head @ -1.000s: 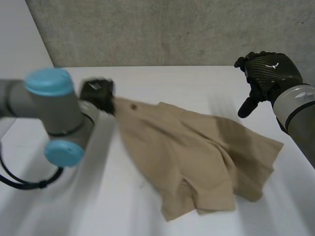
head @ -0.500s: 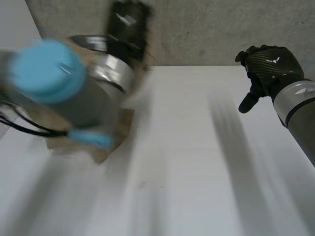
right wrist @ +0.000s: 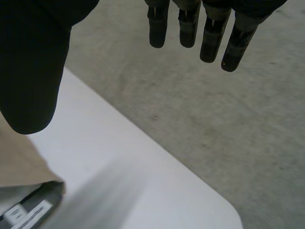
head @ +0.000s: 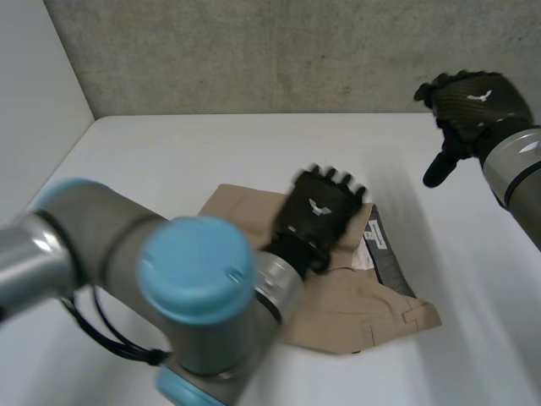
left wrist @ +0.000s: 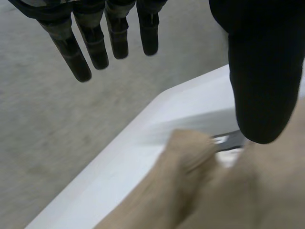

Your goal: Fold the shorts.

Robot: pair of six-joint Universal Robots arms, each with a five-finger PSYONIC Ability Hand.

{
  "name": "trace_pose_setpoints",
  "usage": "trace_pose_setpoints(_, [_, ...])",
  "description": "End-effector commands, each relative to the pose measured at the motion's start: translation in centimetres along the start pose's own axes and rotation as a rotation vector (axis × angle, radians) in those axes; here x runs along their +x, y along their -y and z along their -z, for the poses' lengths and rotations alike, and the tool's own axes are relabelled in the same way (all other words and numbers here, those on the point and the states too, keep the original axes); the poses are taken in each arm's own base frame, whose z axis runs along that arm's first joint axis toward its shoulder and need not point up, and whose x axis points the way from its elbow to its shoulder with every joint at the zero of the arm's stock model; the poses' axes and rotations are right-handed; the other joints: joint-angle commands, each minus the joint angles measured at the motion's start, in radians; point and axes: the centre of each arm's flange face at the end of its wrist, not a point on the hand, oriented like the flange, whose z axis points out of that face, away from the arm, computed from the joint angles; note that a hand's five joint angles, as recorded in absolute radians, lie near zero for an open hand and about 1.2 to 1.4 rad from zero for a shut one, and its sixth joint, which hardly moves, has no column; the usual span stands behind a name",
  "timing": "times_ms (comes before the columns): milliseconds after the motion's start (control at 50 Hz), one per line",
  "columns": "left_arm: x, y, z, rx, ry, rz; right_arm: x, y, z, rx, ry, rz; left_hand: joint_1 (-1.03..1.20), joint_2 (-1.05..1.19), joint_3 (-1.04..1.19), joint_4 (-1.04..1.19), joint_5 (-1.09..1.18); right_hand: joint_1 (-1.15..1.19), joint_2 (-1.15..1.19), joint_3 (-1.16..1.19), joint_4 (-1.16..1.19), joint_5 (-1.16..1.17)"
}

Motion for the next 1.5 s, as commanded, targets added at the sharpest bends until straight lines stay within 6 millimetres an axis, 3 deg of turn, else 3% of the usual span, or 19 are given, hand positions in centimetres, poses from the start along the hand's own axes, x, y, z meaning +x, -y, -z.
trace_pose_setpoints(20, [-6.8,1.3,1.7,-0.066,0.185,0.018,-2.5,-1.9,1.1,-0.110,0.224,0.063,-0.050,-0.047,-0.047,-0.043,-0.032,0.058,0.040,0.051,0.026,0.018])
trace_pose_setpoints(160, [-12.3,0.0,3.5,-0.162,0.343,0.042,-4.5,-4.0,2.2,-0.272,0.407,-0.017,-0.038,-0.035,-0.035,-0.032,-0.020,0.149,0.131,0.142,0.117,0.109])
trace_pose_setpoints(240, [-13.6,-1.9,5.1,-0.275,0.373,0.083,-6.2,-5.5,2.1,-0.336,0.455,-0.074,-0.018,-0.014,-0.015,-0.011,0.000,0.252,0.234,0.245,0.220,0.212])
trace_pose_setpoints(440, [-14.5,-6.5,8.0,-0.471,0.395,0.152,-8.8,-9.1,1.0,-0.455,0.519,-0.096,0.114,0.118,0.117,0.121,0.132,0.405,0.387,0.397,0.373,0.364])
trace_pose_setpoints(680, [-13.7,-9.7,6.8,-0.518,0.224,0.223,-7.9,-10.0,0.7,-0.505,0.394,-0.026,0.161,0.165,0.164,0.168,0.179,0.604,0.586,0.597,0.572,0.564])
trace_pose_setpoints(760, [-13.7,-10.1,6.2,-0.508,0.224,0.217,-8.0,-10.2,0.9,-0.512,0.398,-0.014,0.372,0.375,0.375,0.379,0.390,0.821,0.803,0.814,0.789,0.781])
trace_pose_setpoints(860, [-14.8,-10.4,4.9,-0.447,0.258,0.200,-8.2,-10.4,0.8,-0.512,0.410,0.012,0.826,0.830,0.829,0.833,0.844,1.193,1.175,1.186,1.162,1.153])
trace_pose_setpoints(960, [-16.2,-8.9,3.3,-0.343,0.299,0.154,-8.8,-10.3,0.4,-0.484,0.442,0.099,1.092,1.095,1.095,1.098,1.110,1.193,1.176,1.186,1.162,1.153])
trace_pose_setpoints(1040, [-17.8,-6.7,2.0,-0.263,0.324,0.083,-8.2,-8.3,-1.2,-0.387,0.406,0.149,1.107,1.110,1.110,1.113,1.125,1.193,1.176,1.186,1.162,1.153])
trace_pose_setpoints(1120, [-19.6,-3.4,0.3,-0.154,0.355,-0.028,-6.3,-2.6,-4.4,-0.104,0.274,0.151,1.104,1.107,1.107,1.110,1.122,1.193,1.176,1.186,1.162,1.153])
trace_pose_setpoints(1160, [-21.2,-0.6,-1.0,-0.062,0.392,-0.098,-5.6,-0.4,-5.2,0.016,0.220,0.146,1.107,1.110,1.110,1.113,1.125,1.193,1.176,1.186,1.162,1.153])
trace_pose_setpoints(1180, [-21.7,0.2,-1.3,-0.035,0.405,-0.113,-4.7,2.1,-6.1,0.164,0.153,0.130,1.110,1.113,1.113,1.116,1.128,1.193,1.176,1.186,1.162,1.153])
trace_pose_setpoints(1220, [-23.5,3.2,-2.4,0.065,0.452,-0.160,-3.8,4.9,-6.6,0.329,0.083,0.110,1.112,1.116,1.116,1.119,1.130,1.193,1.176,1.186,1.162,1.153])
trace_pose_setpoints(1240, [-24.1,4.3,-2.8,0.106,0.476,-0.173,-2.7,7.7,-6.7,0.495,0.010,0.088,1.110,1.113,1.113,1.116,1.128,1.193,1.176,1.186,1.162,1.153])
trace_pose_setpoints(1320, [-27.3,10.2,-3.4,0.336,0.654,-0.206,-0.6,12.6,-5.7,0.804,-0.146,0.034,1.107,1.110,1.110,1.113,1.125,1.193,1.176,1.186,1.162,1.153])
trace_pose_setpoints(1340, [-27.8,11.8,-3.2,0.420,0.713,-0.199,-0.3,13.2,-5.5,0.840,-0.167,0.027,1.107,1.110,1.110,1.113,1.125,1.193,1.176,1.186,1.162,1.153])
trace_pose_setpoints(1420, [-27.6,13.5,-3.2,0.563,0.771,-0.171,-0.5,13.5,-4.9,0.861,-0.180,0.013,1.107,1.110,1.110,1.113,1.125,1.193,1.176,1.186,1.162,1.153])
trace_pose_setpoints(1460, [-26.8,12.7,-3.5,0.550,0.752,-0.158,-1.3,12.3,-5.0,0.803,-0.152,0.011,1.107,1.110,1.110,1.113,1.125,1.193,1.176,1.186,1.162,1.153])
trace_pose_setpoints(1500, [-25.5,10.2,-3.7,0.472,0.710,-0.145,-1.9,11.1,-5.0,0.745,-0.125,0.012,1.104,1.107,1.107,1.110,1.122,1.193,1.176,1.186,1.162,1.153])
